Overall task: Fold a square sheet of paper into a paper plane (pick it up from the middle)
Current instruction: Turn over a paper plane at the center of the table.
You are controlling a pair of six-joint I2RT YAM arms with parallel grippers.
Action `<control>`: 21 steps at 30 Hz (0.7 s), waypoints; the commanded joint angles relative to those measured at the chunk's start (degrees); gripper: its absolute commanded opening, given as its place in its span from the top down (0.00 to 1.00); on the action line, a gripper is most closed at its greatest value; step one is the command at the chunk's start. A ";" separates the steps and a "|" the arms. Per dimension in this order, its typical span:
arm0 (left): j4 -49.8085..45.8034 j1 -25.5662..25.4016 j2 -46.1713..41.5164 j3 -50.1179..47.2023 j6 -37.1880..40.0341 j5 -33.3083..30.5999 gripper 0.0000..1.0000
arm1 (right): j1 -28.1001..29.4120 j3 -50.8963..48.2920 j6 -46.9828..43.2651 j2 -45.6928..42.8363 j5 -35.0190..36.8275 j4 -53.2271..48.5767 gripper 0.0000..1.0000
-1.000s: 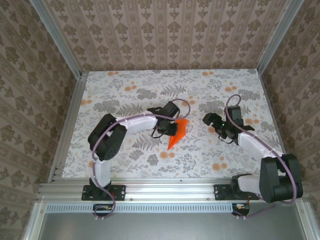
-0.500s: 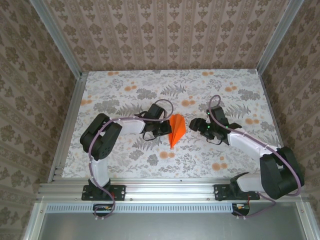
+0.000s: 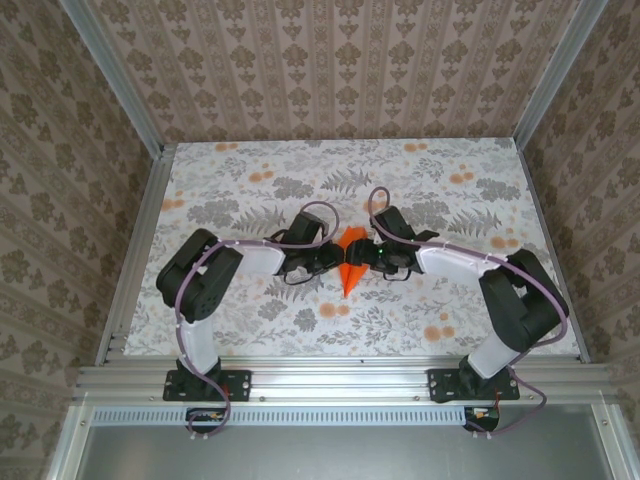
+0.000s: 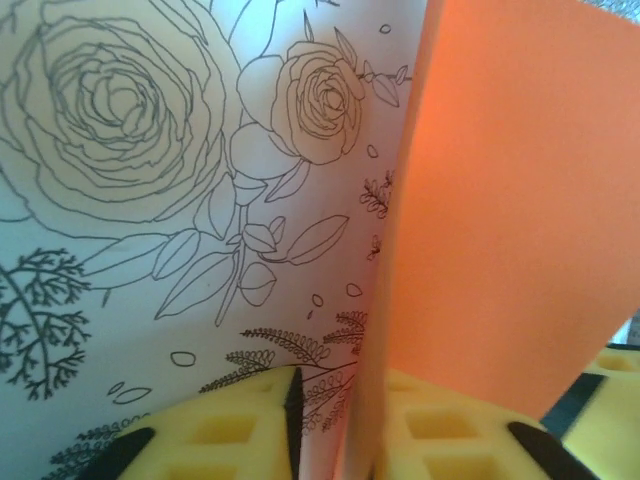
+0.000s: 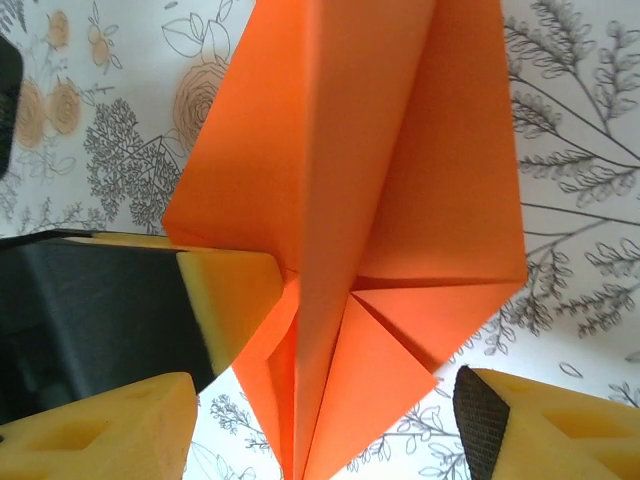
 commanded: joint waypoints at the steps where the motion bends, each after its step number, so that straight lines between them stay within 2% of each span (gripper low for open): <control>1: 0.28 0.87 -2.73 -0.74 0.42 1.51 0.71 | 0.17 3.12 -3.86 2.56 -1.57 -2.43 0.28; 8: -2.49 2.52 -4.76 -1.21 2.46 0.97 0.72 | -0.07 3.16 -4.19 3.59 0.23 -2.90 0.28; 13: -3.54 2.77 -3.02 -0.83 3.60 1.95 0.81 | -0.18 3.84 -4.25 5.24 -0.71 -3.34 0.29; 21: -6.23 2.81 -0.28 0.53 4.90 2.33 0.90 | -0.09 4.52 -5.20 6.60 -2.55 -4.26 0.29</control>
